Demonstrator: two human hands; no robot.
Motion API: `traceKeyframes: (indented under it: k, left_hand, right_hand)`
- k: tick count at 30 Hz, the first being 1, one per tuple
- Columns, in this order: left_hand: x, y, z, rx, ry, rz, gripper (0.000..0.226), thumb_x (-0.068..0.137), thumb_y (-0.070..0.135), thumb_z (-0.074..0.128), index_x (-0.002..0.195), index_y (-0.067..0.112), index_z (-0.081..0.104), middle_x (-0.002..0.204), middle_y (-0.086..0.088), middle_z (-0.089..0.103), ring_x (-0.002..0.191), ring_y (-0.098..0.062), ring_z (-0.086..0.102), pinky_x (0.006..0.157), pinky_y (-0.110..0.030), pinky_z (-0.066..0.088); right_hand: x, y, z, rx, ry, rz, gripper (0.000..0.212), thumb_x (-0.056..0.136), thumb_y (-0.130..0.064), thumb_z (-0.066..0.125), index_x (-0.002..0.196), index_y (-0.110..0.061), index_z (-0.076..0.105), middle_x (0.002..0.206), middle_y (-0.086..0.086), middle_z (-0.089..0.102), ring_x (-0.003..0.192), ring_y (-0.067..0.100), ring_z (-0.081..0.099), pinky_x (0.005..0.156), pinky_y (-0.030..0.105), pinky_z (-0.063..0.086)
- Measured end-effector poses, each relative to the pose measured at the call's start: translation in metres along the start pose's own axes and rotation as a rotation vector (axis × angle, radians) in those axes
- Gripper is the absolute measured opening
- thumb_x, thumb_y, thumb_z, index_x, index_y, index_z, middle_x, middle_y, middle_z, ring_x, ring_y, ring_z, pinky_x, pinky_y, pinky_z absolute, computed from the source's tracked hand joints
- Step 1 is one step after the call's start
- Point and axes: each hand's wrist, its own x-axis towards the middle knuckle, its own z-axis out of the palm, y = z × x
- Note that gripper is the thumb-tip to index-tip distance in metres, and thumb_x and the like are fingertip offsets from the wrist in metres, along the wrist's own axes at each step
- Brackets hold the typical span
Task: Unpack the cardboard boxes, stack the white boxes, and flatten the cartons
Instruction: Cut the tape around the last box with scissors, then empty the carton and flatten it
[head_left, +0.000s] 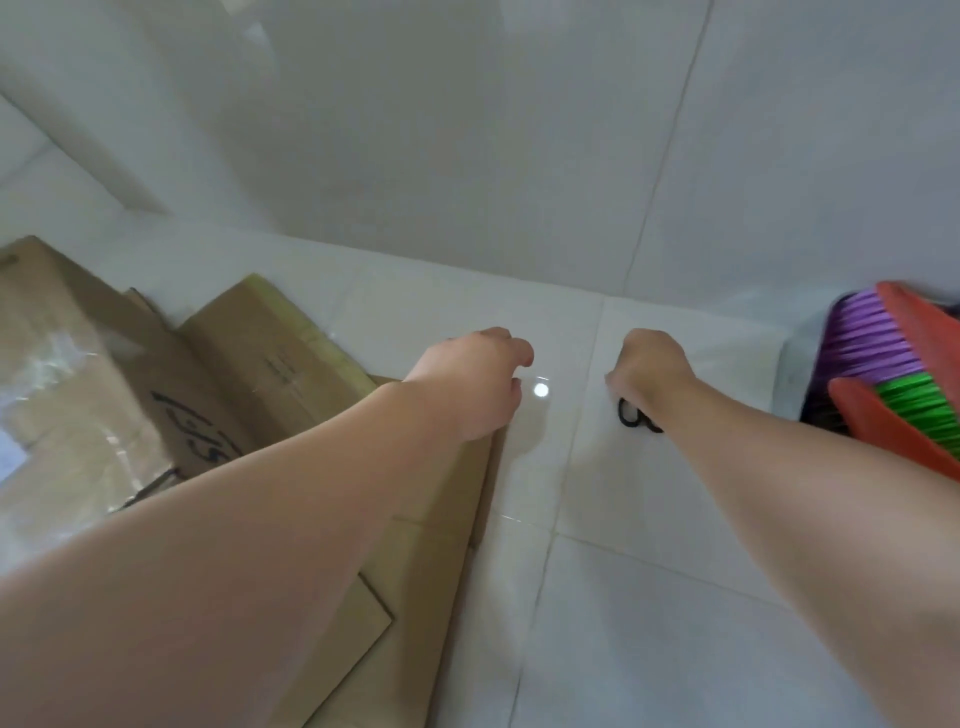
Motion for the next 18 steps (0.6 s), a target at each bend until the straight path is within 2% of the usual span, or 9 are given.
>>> traceKeyframes:
  k: [3, 5, 6, 7, 8, 10, 13, 16, 18]
  left_hand:
    - [-0.027, -0.023, -0.021, 0.049, 0.019, 0.005, 0.036, 0.095, 0.025, 0.041, 0.129, 0.029, 0.048, 0.127, 0.006, 0.049, 0.11, -0.024, 0.053, 0.076, -0.027, 0.035]
    - [-0.05, -0.044, -0.037, 0.075, 0.038, -0.005, 0.035, 0.095, 0.025, 0.04, 0.128, 0.029, 0.049, 0.125, 0.005, 0.05, 0.107, -0.024, 0.054, 0.075, -0.028, 0.037]
    - [-0.063, -0.055, -0.045, 0.083, 0.054, -0.022, 0.035, 0.094, 0.024, 0.04, 0.128, 0.029, 0.049, 0.124, 0.005, 0.05, 0.105, -0.024, 0.054, 0.075, -0.028, 0.038]
    - [-0.078, -0.068, -0.053, 0.09, 0.073, -0.045, 0.034, 0.094, 0.024, 0.04, 0.127, 0.029, 0.05, 0.123, 0.005, 0.051, 0.104, -0.023, 0.055, 0.075, -0.029, 0.039]
    - [-0.094, -0.081, -0.061, 0.099, 0.093, -0.068, 0.035, 0.094, 0.024, 0.04, 0.126, 0.028, 0.05, 0.122, 0.005, 0.051, 0.103, -0.023, 0.055, 0.076, -0.03, 0.042]
    - [-0.129, -0.11, -0.077, 0.118, 0.127, -0.109, 0.035, 0.093, 0.025, 0.04, 0.126, 0.028, 0.051, 0.122, 0.004, 0.052, 0.108, -0.023, 0.054, 0.083, -0.035, 0.047]
    - [-0.189, -0.154, -0.094, 0.127, 0.203, -0.177, 0.036, 0.091, 0.024, 0.043, 0.126, 0.027, 0.053, 0.123, 0.004, 0.055, 0.112, -0.022, 0.053, 0.088, -0.035, 0.047]
    - [-0.247, -0.194, -0.097, 0.114, 0.249, -0.275, 0.036, 0.091, 0.025, 0.045, 0.126, 0.027, 0.053, 0.125, 0.004, 0.055, 0.111, -0.022, 0.054, 0.087, -0.036, 0.048]
    - [-0.281, -0.216, -0.091, 0.057, 0.293, -0.348, 0.035, 0.09, 0.027, 0.048, 0.125, 0.026, 0.052, 0.124, 0.004, 0.056, 0.109, -0.022, 0.055, 0.085, -0.036, 0.049]
  right_hand:
    - [-0.012, -0.046, -0.014, 0.006, 0.105, -0.138, 0.026, 0.08, -0.006, 0.057, 0.059, -0.011, 0.042, 0.063, 0.006, 0.044, 0.068, 0.029, 0.05, 0.052, 0.024, 0.03]
    - [-0.027, -0.086, -0.026, 0.026, 0.132, -0.247, 0.021, 0.08, -0.009, 0.057, 0.061, -0.01, 0.047, 0.064, 0.007, 0.047, 0.072, 0.031, 0.053, 0.048, 0.025, 0.029]
    - [-0.036, -0.107, -0.03, 0.034, 0.145, -0.304, 0.013, 0.08, -0.011, 0.057, 0.068, -0.008, 0.054, 0.069, 0.01, 0.054, 0.076, 0.032, 0.056, 0.051, 0.027, 0.037]
    - [-0.045, -0.128, -0.034, 0.039, 0.165, -0.368, 0.01, 0.082, -0.014, 0.058, 0.08, -0.004, 0.062, 0.08, 0.013, 0.061, 0.084, 0.033, 0.059, 0.061, 0.03, 0.046]
    - [-0.057, -0.15, -0.038, 0.047, 0.18, -0.427, 0.019, 0.083, -0.017, 0.059, 0.093, -0.002, 0.065, 0.091, 0.015, 0.065, 0.09, 0.034, 0.06, 0.072, 0.034, 0.051]
    - [-0.085, -0.192, -0.042, 0.059, 0.192, -0.573, 0.026, 0.085, -0.022, 0.06, 0.104, -0.005, 0.065, 0.098, 0.014, 0.067, 0.094, 0.032, 0.06, 0.08, 0.035, 0.05]
    - [-0.136, -0.251, -0.04, 0.062, 0.18, -0.801, 0.024, 0.086, -0.026, 0.062, 0.104, -0.01, 0.067, 0.095, 0.009, 0.068, 0.092, 0.029, 0.061, 0.076, 0.03, 0.046]
    - [-0.189, -0.296, -0.027, -0.011, 0.165, -1.0, 0.013, 0.084, -0.03, 0.063, 0.088, -0.017, 0.066, 0.084, 0.006, 0.064, 0.086, 0.029, 0.061, 0.07, 0.03, 0.043]
    - [-0.219, -0.32, -0.01, -0.111, 0.12, -1.096, 0.024, 0.083, -0.038, 0.064, 0.097, -0.018, 0.066, 0.092, 0.006, 0.061, 0.089, 0.029, 0.06, 0.071, 0.029, 0.043]
